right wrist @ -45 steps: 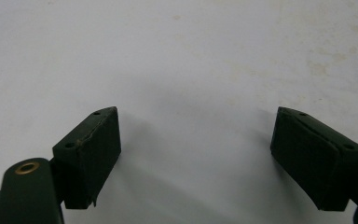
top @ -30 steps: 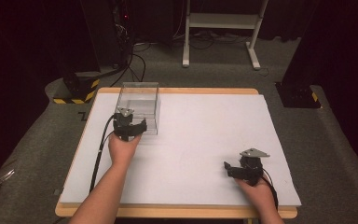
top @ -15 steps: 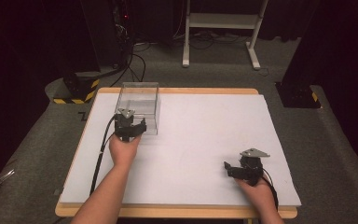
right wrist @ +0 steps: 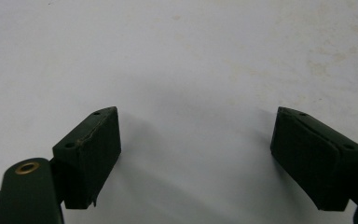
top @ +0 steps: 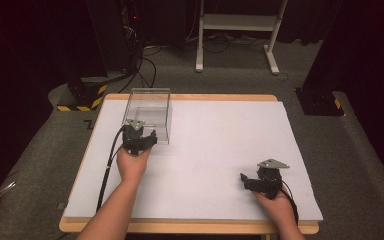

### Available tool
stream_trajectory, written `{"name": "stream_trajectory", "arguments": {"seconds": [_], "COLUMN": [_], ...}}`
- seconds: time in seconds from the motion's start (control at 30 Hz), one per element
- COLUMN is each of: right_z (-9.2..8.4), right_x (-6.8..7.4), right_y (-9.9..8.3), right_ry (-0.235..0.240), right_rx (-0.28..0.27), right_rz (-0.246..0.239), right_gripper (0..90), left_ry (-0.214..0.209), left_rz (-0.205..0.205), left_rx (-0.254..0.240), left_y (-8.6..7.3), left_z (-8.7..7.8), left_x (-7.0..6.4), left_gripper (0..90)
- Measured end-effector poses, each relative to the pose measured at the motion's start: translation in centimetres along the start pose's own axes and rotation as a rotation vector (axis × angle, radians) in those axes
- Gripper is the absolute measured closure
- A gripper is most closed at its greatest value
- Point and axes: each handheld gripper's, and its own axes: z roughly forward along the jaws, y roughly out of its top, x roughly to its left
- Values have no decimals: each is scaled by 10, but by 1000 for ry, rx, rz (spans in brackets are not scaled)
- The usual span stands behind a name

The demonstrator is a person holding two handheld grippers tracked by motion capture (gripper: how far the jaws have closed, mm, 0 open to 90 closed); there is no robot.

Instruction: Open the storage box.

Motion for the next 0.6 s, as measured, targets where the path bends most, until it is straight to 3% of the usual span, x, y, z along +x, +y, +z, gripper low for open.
{"name": "stream_trajectory", "arguments": {"seconds": [0.6], "right_z": [0], "right_x": [1], "right_y": [0], "right_ry": [-4], "right_rx": [2], "right_rz": [-2], "right_gripper": [159], "left_ry": [-22], "left_rz": [6], "left_rx": [-25], "left_y": [-21], "left_z": [-25], "left_x": [-1], "left_gripper": [326]}}
